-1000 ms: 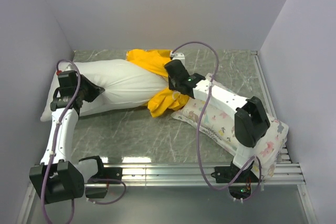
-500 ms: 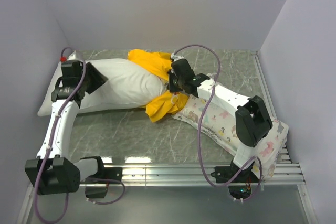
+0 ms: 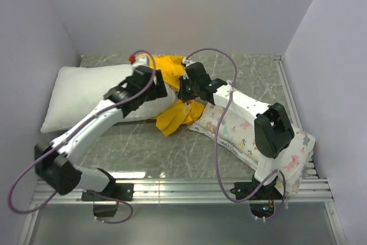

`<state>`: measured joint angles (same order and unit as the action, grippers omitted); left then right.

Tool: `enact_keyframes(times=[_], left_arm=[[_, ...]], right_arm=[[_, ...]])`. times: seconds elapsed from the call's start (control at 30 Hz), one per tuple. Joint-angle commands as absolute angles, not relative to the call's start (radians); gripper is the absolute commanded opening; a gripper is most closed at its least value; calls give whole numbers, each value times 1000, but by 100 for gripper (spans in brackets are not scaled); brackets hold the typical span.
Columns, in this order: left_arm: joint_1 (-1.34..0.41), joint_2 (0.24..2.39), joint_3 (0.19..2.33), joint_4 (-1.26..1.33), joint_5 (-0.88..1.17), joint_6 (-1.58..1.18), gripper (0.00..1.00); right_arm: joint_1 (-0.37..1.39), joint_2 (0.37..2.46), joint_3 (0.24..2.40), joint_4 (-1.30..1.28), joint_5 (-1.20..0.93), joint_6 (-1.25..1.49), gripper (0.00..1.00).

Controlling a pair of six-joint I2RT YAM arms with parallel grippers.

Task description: Remove the pillowcase from the pillow

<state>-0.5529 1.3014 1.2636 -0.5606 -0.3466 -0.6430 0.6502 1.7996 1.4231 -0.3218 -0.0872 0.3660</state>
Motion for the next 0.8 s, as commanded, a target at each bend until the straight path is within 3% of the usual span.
enact_keyframes(times=[0.0,0.17,0.27,0.3,0.37,0.4,0.43,0.63,0.77], left_arm=[[-626,1402,1253,-560,-462,-712,89],[-638,1532,1262,-543,-495,-727,91],[-640,1614,1278,-563,-538,-712,85],[-637,1647,1288,-568,-564,-707,58],[-627,1664,1299,-569,-580,-687,38],[-611,1667,1308,-565,-577,-678,10],[-601,1663,1316,-571,-583,-678,0],[-488,1576,1407,-604,-576,-621,0],[-294,1482,1437,-595,-480,-574,0]], right_arm=[[693,1821,1493,-291,-129,371,0],[696,1809,1480,-287,-140,374,0],[698,1796,1479,-288,-133,373,0],[696,1793,1480,-296,-130,370,0],[696,1781,1483,-307,-117,368,0],[696,1776,1486,-310,-95,361,0],[696,1769,1489,-327,-81,359,0],[689,1741,1505,-403,56,328,1],[660,1704,1473,-408,90,322,1]])
